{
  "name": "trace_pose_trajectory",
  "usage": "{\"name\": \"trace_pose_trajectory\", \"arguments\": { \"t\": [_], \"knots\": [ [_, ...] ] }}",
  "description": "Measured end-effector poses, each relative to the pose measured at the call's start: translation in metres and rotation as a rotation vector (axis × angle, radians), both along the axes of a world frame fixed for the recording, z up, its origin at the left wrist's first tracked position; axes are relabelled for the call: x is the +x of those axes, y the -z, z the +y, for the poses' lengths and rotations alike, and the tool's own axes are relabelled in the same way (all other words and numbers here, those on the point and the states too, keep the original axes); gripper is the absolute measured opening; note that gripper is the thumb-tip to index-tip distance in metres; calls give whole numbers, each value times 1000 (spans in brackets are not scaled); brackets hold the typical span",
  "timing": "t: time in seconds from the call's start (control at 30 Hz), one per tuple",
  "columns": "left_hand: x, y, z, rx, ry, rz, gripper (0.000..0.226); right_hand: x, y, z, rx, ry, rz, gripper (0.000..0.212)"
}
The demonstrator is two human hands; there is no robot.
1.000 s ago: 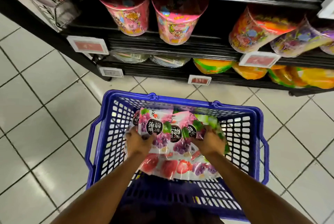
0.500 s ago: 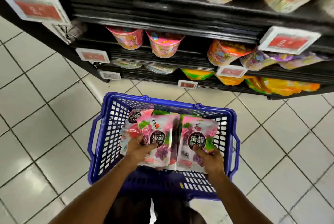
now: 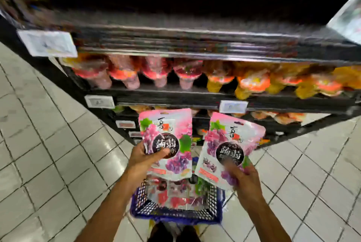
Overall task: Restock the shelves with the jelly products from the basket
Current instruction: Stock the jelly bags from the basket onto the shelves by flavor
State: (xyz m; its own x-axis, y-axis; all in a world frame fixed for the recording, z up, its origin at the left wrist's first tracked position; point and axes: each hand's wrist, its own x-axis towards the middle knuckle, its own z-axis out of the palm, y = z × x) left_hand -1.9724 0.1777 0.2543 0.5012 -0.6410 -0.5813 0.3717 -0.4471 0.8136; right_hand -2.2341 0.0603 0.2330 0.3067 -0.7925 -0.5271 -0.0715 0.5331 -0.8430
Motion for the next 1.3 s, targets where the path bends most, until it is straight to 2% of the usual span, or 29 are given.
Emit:
{"name": "trace_pose_trajectory", "arguments": {
  "t": [0.07, 0.13, 0.2, 0.3, 0.4, 0.43, 0.5, 0.63, 0.7, 0.8, 0.83, 0.93, 1.07, 1.17, 1.3],
  "knots": [
    [4, -62, -10, -71, 11, -57, 63, 1, -56, -10, -98, 10, -11, 37],
    [4, -127, -18, -160, -1, -154, 56, 3, -111, -19, -213, 8, -31, 47],
    [3, -187, -25, -249, -20, -233, 43, 7, -165, -30, -318, 29, -82, 42],
    [1, -255, -31, -338, -35, -338, 41, 13, -231, -40, -445, 63, -199, 26],
    [-4, -305, -39, -420, -40, -458, 47, 16, -286, -48, -515, 67, -269, 28],
    [-4, -319, -44, -446, -56, -501, 43, 17, -303, -49, -552, 59, -283, 30],
    [-5, -344, -50, -502, -76, -574, 31, 19, -333, -52, -604, 77, -302, 25],
    [-6, -390, -58, -593, -24, -620, 23, 22, -383, -54, -705, 128, -343, 6],
    [-4, -409, -60, -630, -1, -613, 20, 21, -403, -56, -786, 140, -327, 21],
    [0, -430, -62, -671, 31, -561, 33, 23, -419, -57, -798, 182, -298, 62],
    [2, -434, -63, -686, 35, -538, 35, 24, -424, -55, -809, 188, -295, 66],
    [11, -441, -64, -721, 58, -477, 48, 29, -433, -51, -908, 197, -262, 39],
    [21, -453, -68, -799, 46, -450, 47, 31, -448, -47, -966, 259, -229, 38],
    [20, -464, -76, -834, 37, -451, 53, 27, -466, -46, -1021, 313, -237, 27],
    [6, -490, -91, -879, 94, -453, 45, 13, -498, -60, -1081, 389, -238, 37]
  ]
}}
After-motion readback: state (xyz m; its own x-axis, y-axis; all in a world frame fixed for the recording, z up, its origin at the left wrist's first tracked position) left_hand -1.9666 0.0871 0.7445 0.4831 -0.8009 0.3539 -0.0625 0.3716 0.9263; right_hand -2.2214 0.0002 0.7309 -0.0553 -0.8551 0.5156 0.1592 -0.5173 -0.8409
